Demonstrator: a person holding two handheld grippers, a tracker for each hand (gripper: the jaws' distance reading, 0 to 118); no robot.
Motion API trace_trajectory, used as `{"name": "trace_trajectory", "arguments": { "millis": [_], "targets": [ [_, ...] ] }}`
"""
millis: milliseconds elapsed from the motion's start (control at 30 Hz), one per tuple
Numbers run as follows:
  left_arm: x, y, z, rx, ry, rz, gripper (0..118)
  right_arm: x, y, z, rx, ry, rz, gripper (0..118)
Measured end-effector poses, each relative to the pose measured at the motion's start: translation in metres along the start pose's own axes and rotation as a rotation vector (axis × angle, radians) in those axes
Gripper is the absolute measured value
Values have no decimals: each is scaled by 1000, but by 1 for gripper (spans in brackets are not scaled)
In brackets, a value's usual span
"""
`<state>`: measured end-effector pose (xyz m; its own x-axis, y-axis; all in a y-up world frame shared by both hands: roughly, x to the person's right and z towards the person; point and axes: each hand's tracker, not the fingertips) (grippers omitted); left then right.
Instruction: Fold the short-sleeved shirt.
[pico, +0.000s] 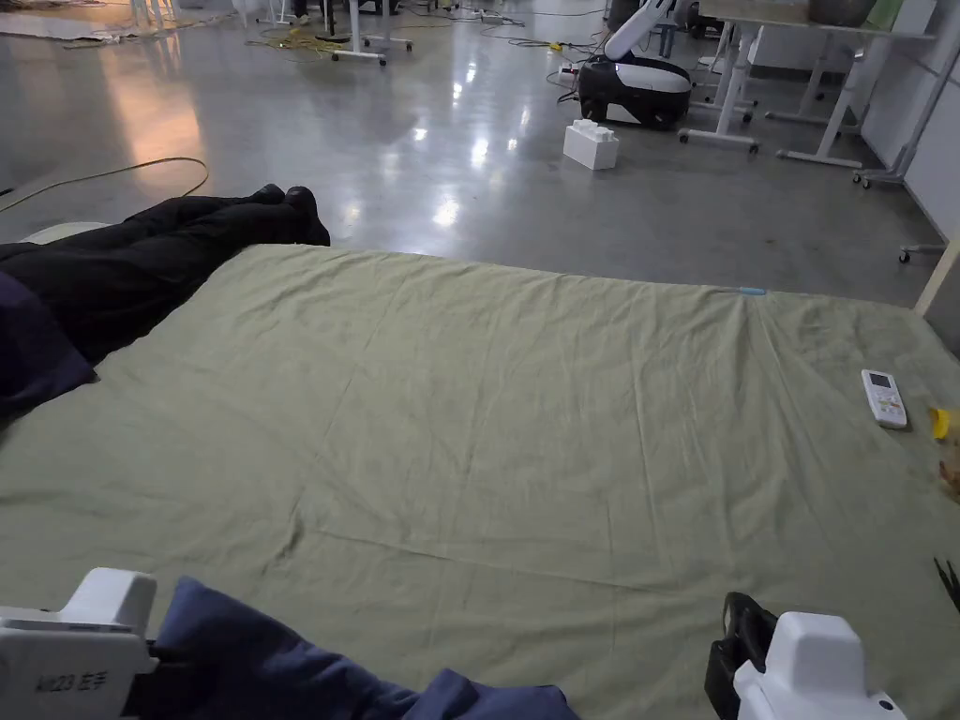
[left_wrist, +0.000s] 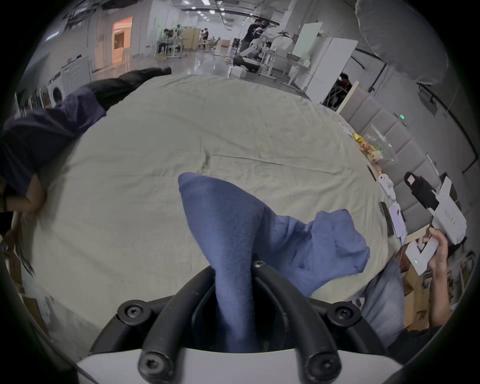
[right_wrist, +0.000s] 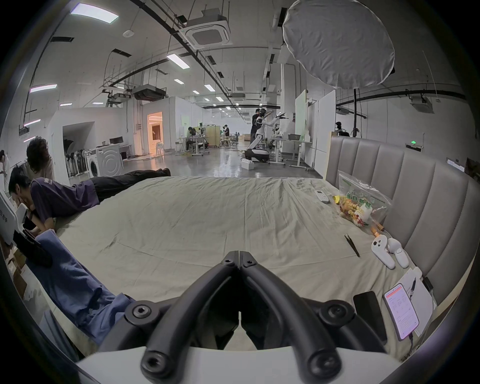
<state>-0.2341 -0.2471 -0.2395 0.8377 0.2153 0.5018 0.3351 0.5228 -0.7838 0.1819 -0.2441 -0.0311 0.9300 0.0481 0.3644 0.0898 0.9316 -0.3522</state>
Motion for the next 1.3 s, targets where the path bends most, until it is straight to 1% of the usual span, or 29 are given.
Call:
{"name": "trace_trajectory", "arguments": {
  "millis": [33, 100, 133, 200, 333, 467, 667, 833, 900, 933, 967, 1000, 1067, 1167, 1233, 1300],
  "targets": [
    [8, 2, 2, 10, 25, -29, 10, -1, 0, 0, 1, 4, 1, 0],
    [24, 3, 5, 17, 8, -50, 10, -1, 1, 0, 2, 8, 9, 0],
    [40, 5, 9, 35, -61, -44, 10, -2, 1, 0, 3, 9, 11, 0],
    [60, 6, 10, 43, -116, -34, 10, -1, 1, -1, 1, 9, 10, 0],
    [103, 4, -1, 10, -168, -74, 10, -1, 1, -3, -1, 11, 11, 0],
    [140, -2, -21, -21, -204, -58, 10, -1, 1, -5, -6, 16, 13, 0],
    [185, -6, -66, -51, -188, 1, 11, 1, -4, -5, -19, 13, 13, 0],
    [210, -14, -107, -136, -160, -19, 14, 3, -8, -4, -30, 9, 9, 0],
    [213, -18, -115, -153, -170, -15, 27, 4, -10, -4, -36, 5, 7, 0],
    [214, -20, -117, -156, -187, -13, 39, 5, -11, -5, -39, 3, 6, 0],
    [213, -21, -118, -159, -203, -1, 55, 5, -11, -5, -42, 2, 4, 0],
    [213, -21, -117, -170, -235, 21, 63, 6, -12, -5, -43, -1, 2, 0],
    [211, -19, -109, -164, -271, 50, 69, 5, -11, -4, -45, -1, -1, 0],
    [202, -14, -92, -116, -284, 43, 70, 5, -10, -3, -44, 1, -1, 0],
    [192, -8, -78, -70, -285, 66, 71, 6, -10, -2, -43, 2, -3, 0],
    [180, -5, -70, -44, -296, 134, 71, 7, -10, -2, -44, 3, -6, 0]
  ]
}}
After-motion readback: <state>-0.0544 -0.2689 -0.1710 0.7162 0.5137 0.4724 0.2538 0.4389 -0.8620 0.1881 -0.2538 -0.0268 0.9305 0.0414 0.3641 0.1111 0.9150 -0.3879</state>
